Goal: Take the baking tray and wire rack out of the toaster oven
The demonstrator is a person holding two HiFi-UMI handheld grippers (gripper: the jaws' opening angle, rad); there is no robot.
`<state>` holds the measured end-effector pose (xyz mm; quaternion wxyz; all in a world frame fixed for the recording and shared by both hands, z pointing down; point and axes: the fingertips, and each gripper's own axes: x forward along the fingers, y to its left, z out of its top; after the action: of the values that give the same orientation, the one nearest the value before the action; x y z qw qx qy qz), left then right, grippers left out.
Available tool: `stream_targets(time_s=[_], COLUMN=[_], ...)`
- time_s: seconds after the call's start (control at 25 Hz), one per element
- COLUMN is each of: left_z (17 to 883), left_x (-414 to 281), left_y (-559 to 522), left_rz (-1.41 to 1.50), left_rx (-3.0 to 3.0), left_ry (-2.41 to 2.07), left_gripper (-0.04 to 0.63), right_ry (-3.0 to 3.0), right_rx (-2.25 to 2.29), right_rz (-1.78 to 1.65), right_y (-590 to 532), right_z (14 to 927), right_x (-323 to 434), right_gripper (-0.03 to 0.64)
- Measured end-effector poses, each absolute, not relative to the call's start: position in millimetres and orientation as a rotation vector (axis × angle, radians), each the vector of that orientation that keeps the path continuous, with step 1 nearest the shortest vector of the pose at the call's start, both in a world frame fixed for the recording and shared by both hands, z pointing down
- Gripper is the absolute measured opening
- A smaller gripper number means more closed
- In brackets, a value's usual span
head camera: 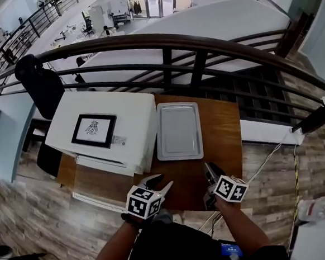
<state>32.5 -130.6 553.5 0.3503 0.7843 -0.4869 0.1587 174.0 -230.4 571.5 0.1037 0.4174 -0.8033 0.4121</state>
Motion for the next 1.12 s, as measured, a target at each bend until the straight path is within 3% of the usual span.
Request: stream_targets(time_s=[0.48,1.12], left_z=[458,401], left_x=[0,-109], left_y=[-72,29], left_rz=[0.109,-0.124], left_rx=[2.126,2.164], left_ry=[-1.649,-1.917], left_gripper=[0.057,0.021], right_ry=[-2.685,-2.799], right_rx=[1.204,1.215], right_rz=[0.816,0.555], right_y=[-158,-78], right_z=[460,416], right_x=[211,155], right_gripper=[0.087,0.061])
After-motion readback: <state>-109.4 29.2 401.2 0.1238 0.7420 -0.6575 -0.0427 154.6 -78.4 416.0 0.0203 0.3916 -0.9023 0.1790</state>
